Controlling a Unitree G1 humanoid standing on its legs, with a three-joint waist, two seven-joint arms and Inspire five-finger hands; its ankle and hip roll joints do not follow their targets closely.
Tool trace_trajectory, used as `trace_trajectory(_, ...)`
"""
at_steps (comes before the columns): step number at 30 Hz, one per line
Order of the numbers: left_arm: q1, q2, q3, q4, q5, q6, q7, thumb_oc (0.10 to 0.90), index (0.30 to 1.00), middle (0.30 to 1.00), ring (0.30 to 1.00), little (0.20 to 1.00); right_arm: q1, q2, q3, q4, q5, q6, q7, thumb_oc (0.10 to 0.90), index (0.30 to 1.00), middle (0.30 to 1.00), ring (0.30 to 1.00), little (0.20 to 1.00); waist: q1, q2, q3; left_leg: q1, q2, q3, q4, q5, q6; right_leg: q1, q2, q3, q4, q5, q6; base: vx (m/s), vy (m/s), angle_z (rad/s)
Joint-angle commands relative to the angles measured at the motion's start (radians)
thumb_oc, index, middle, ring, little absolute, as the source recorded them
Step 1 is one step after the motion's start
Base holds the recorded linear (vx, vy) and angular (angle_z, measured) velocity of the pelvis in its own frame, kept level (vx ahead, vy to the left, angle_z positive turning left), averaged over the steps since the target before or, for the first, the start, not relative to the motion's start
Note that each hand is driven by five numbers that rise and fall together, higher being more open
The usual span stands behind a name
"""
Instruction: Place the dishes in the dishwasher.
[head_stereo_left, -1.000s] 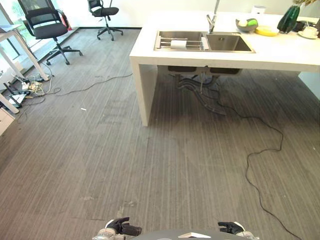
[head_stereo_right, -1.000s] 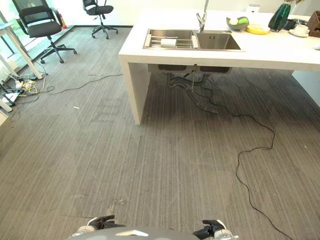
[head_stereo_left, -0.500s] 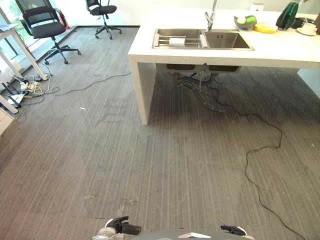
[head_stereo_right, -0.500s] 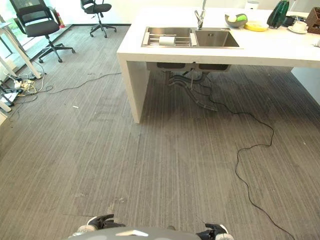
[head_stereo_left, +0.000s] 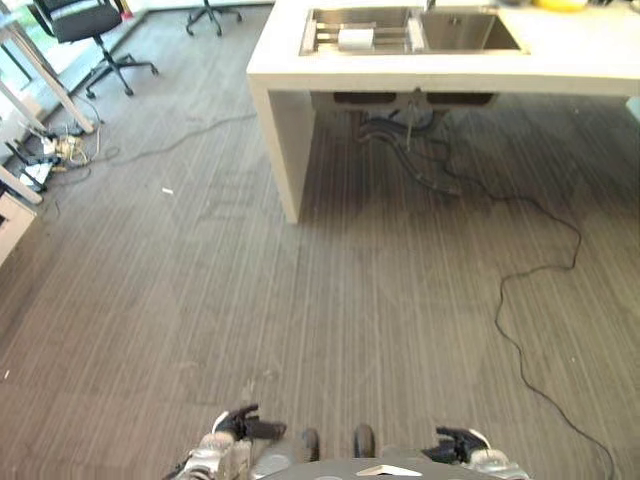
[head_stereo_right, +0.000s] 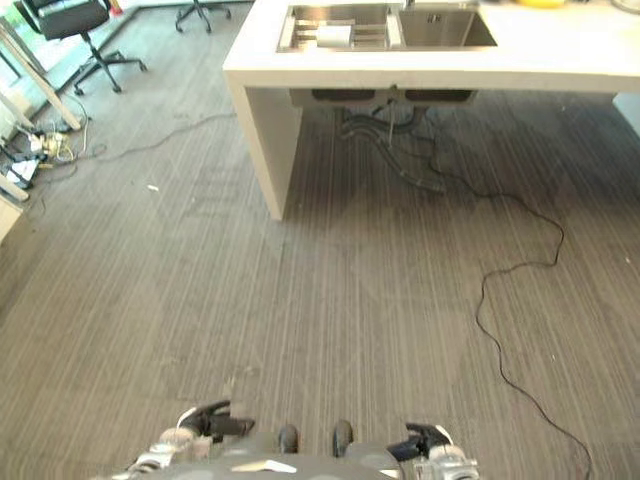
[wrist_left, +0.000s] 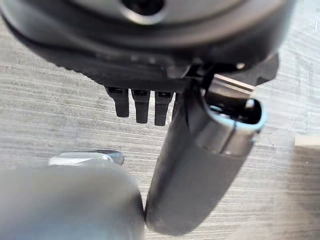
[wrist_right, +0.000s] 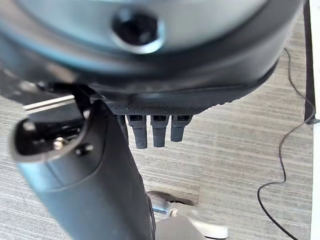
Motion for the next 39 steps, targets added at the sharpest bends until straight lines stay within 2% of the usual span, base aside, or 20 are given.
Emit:
trace_trajectory(1,0.031,-0.028,-0.073,0.054,-0.022,0.011,0.006,0.800,0.900,0.900,0.900,0.900,0.026,-0.023,0.029,0.014,0.023,0.002,-0.008,0.800,0.900,0.900,0.900,0.900,0.013,-0.029,-0.007,0.019,-0.008,0.059,-0.162,0.016,0.072,0.168,-0.026,0.009,-0.082,-0.077,0.142,0.29,-0.015,0.26)
trace_trajectory(3,0.039,-0.030,-0.066,0.057,-0.023,0.013,0.004,0.800,0.900,0.900,0.900,0.900,0.028,-0.024,0.028,0.018,0.015,0.004,-0.009,0.800,0.900,0.900,0.900,0.900,0.020,-0.029,-0.014,0.013,-0.014,0.075,-0.230,0.001,0.085,0.191,-0.022,0.011,-0.096,-0.087,0.149,0.37,0.056,-0.15)
trace_trajectory(4,0.064,-0.040,-0.073,0.061,-0.008,0.011,0.004,0.800,0.900,0.900,0.900,0.900,0.025,-0.026,0.037,0.012,-0.004,0.003,-0.011,0.800,0.900,0.900,0.900,0.900,0.057,0.012,-0.030,-0.012,0.013,0.071,-0.584,0.122,0.076,0.237,0.028,0.051,-0.104,-0.132,0.160,0.54,0.122,-0.27)
trace_trajectory(5,0.069,-0.041,-0.075,0.062,-0.008,0.010,0.004,0.800,0.900,0.900,0.900,0.900,0.021,-0.028,0.043,0.010,-0.010,-0.001,-0.013,0.800,0.900,0.900,0.900,0.900,0.072,0.013,-0.028,-0.017,0.016,0.060,-0.656,0.145,0.072,0.257,0.025,0.064,-0.104,-0.145,0.163,0.54,0.120,-0.35)
trace_trajectory(10,0.093,-0.035,-0.055,0.080,-0.009,0.013,0.008,0.800,0.900,0.900,0.900,0.900,0.006,-0.021,0.048,0.022,-0.022,0.000,-0.010,0.800,0.900,0.900,0.900,0.900,0.092,0.004,-0.052,-0.029,0.050,0.089,-0.699,0.176,0.073,0.333,0.018,0.117,-0.104,-0.195,0.174,0.33,0.075,-0.60)
trace_trajectory(11,0.095,-0.031,-0.046,0.091,-0.008,0.016,0.010,0.800,0.900,0.900,0.900,0.900,0.012,-0.015,0.044,0.025,-0.024,0.002,-0.008,0.800,0.900,0.900,0.900,0.900,0.093,-0.002,-0.058,-0.020,0.051,0.108,-0.699,0.229,0.071,0.348,0.007,0.104,-0.103,-0.186,0.172,0.71,0.161,-0.54)
trace_trajectory(12,0.112,-0.023,-0.021,0.076,-0.027,0.011,0.017,0.800,0.900,0.900,0.900,0.900,0.020,0.000,0.035,0.017,-0.020,0.006,0.001,0.800,0.900,0.900,0.900,0.900,0.103,-0.033,-0.097,0.036,0.009,0.098,-0.710,0.224,0.104,0.295,-0.030,0.099,0.048,-0.136,0.218,0.86,0.222,-0.55)
trace_trajectory(14,0.120,-0.031,-0.014,0.036,-0.075,-0.005,0.034,0.800,0.900,0.900,0.900,0.900,0.028,0.007,0.038,0.008,-0.022,-0.001,0.000,0.800,0.900,0.900,0.900,0.900,0.105,-0.047,-0.111,0.077,-0.024,0.085,-0.710,0.195,0.124,0.253,-0.042,0.119,0.178,0.005,0.266,0.58,0.193,-0.37)
trace_trajectory(15,0.120,-0.031,-0.014,0.036,-0.075,-0.005,0.034,0.800,0.900,0.900,0.900,0.900,0.028,0.006,0.038,0.008,-0.022,-0.001,0.000,0.800,0.900,0.900,0.900,0.900,0.107,-0.044,-0.113,0.075,-0.020,0.085,-0.710,0.196,0.123,0.250,-0.039,0.121,0.177,0.008,0.265,0.42,0.152,-0.23)
trace_trajectory(17,0.121,-0.030,0.009,-0.162,-0.189,-0.043,0.094,0.800,0.900,0.900,0.900,0.900,0.041,0.016,0.026,-0.022,-0.006,-0.003,-0.011,0.800,0.900,0.900,0.900,0.900,0.093,-0.036,-0.098,0.167,-0.041,0.036,-0.710,0.135,0.160,0.121,-0.045,0.097,0.491,0.198,0.299,0.40,0.143,-0.01)
trace_trajectory(20,0.128,-0.027,0.018,-0.307,-0.231,-0.068,0.137,0.800,0.900,0.900,0.900,0.900,0.048,0.021,0.019,-0.047,0.005,-0.008,-0.024,0.800,0.900,0.900,0.900,0.900,0.079,-0.022,-0.085,0.200,-0.037,0.010,-0.710,0.114,0.170,0.071,-0.022,0.083,0.599,0.226,0.300,0.29,0.090,0.68)
trace_trajectory(21,0.145,-0.012,0.040,-0.558,-0.256,-0.106,0.208,0.800,0.900,0.900,0.900,0.900,0.057,0.032,0.003,-0.100,0.034,-0.018,-0.044,0.800,0.900,0.900,0.900,0.900,0.053,-0.004,-0.057,0.251,-0.033,-0.037,-0.710,0.087,0.184,-0.024,0.012,0.062,0.737,0.200,0.298,0.41,0.074,1.39)
trace_trajectory(22,0.140,0.002,0.080,-0.628,-0.240,-0.158,0.269,0.800,0.900,0.900,0.900,0.900,0.053,0.035,-0.014,-0.120,0.054,-0.032,-0.064,0.800,0.900,0.900,0.900,0.900,0.045,0.001,-0.042,0.280,-0.030,-0.059,-0.710,0.074,0.184,-0.094,0.001,0.046,0.772,0.153,0.286,0.65,0.031,1.16)
trace_trajectory(24,0.106,0.028,0.092,-0.700,-0.152,-0.202,0.386,0.800,0.900,0.900,0.900,0.900,0.043,0.044,0.005,-0.125,0.067,-0.048,-0.096,0.800,0.900,0.900,0.900,0.900,0.025,0.007,-0.030,0.316,-0.032,-0.105,-0.710,0.067,0.178,-0.171,0.012,0.054,0.703,0.091,0.261,0.41,-0.067,0.54)
trace_trajectory(25,0.051,0.051,0.102,-0.728,-0.086,-0.263,0.506,0.800,0.900,0.900,0.900,0.900,0.043,0.054,0.032,-0.124,0.062,-0.058,-0.115,0.800,0.900,0.900,0.900,0.900,0.010,0.007,-0.028,0.341,-0.035,-0.138,-0.710,0.056,0.170,-0.213,0.020,0.072,0.583,0.022,0.240,0.33,-0.093,0.71)
trace_trajectory(28,-0.064,0.108,0.046,-0.813,0.084,-0.287,0.684,0.800,0.900,0.900,0.900,0.900,0.033,0.052,0.077,-0.104,0.086,-0.081,-0.141,0.800,0.900,0.900,0.900,0.900,-0.032,-0.021,-0.037,0.389,-0.052,-0.211,-0.710,0.022,0.150,-0.158,0.045,0.172,0.187,0.005,0.233,0.45,-0.177,1.22)
trace_trajectory(29,-0.077,0.138,0.008,-0.866,0.178,-0.228,0.690,0.800,0.900,0.900,0.900,0.900,0.039,0.047,0.080,-0.083,0.074,-0.067,-0.155,0.800,0.900,0.900,0.900,0.900,-0.037,-0.027,-0.042,0.400,-0.045,-0.217,-0.710,0.008,0.145,-0.136,0.037,0.185,0.142,0.010,0.240,0.31,-0.140,1.47)
trace_trajectory(31,-0.050,0.223,0.069,-1.145,0.379,-0.236,0.809,0.800,0.900,0.900,0.900,0.900,0.079,0.081,0.123,-0.091,0.036,-0.077,-0.145,0.800,0.900,0.900,0.900,0.900,-0.010,-0.040,-0.075,0.403,-0.044,-0.223,-0.710,0.000,0.142,-0.082,0.025,0.175,0.146,-0.003,0.226,0.22,-0.122,1.09)
trace_trajectory(34,-0.028,0.268,0.173,-1.302,0.520,-0.196,0.876,0.800,0.900,0.900,0.900,0.900,0.102,0.080,0.130,-0.099,0.009,-0.082,-0.129,0.800,0.900,0.900,0.900,0.900,-0.008,-0.043,-0.114,0.400,-0.042,-0.219,-0.703,-0.003,0.122,-0.041,0.019,0.157,0.089,0.016,0.215,0.21,-0.109,0.43)
trace_trajectory(39,-0.022,0.337,0.194,-1.461,0.621,-0.230,0.767,0.800,0.900,0.900,0.900,0.900,0.087,0.046,0.108,-0.080,0.002,-0.086,-0.097,0.800,0.900,0.900,0.900,0.900,-0.003,-0.046,-0.105,0.326,-0.061,-0.141,-0.462,-0.036,0.070,0.045,-0.032,0.111,0.002,0.006,0.197,0.14,-0.080,0.42)
